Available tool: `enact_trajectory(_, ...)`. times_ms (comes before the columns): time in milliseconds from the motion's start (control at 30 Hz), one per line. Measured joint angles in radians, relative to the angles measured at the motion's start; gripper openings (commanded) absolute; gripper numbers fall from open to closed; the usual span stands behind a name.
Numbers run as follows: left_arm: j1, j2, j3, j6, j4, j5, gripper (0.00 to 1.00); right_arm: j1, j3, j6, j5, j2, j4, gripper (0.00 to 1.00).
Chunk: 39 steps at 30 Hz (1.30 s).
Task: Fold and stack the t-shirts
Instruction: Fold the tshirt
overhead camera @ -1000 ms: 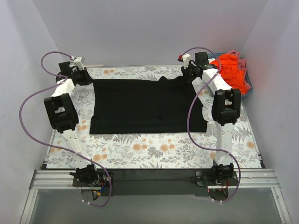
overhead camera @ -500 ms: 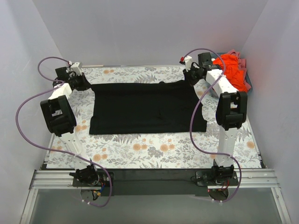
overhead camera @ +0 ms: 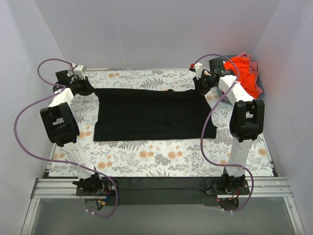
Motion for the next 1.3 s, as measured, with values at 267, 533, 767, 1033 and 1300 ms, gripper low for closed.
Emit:
enact_trajectory(267,0.0,0.0,-0.003,0.048,-0.026,0.0,0.0,0.0,-0.042,0.001,-0.017,-0.024,-0.033,0.01)
enact_trajectory(533,0.007,-0.006,-0.047,0.103,-0.055,-0.003,0.0,0.001,-0.111,0.001,-0.022,-0.039,-0.051,0.01)
enact_trajectory(767,0.026,-0.097,-0.193,0.185,-0.092,-0.011,0.0,0.002,-0.124,-0.003,-0.018,-0.043,-0.057,0.01)
enact_trajectory(1033,0.026,-0.116,-0.226,0.242,-0.122,-0.027,0.0,0.003,-0.19,-0.007,-0.018,-0.057,-0.067,0.01)
enact_trajectory(1300,0.026,-0.116,-0.234,0.284,-0.148,-0.038,0.0,0.007,-0.196,-0.017,-0.011,-0.057,-0.066,0.01)
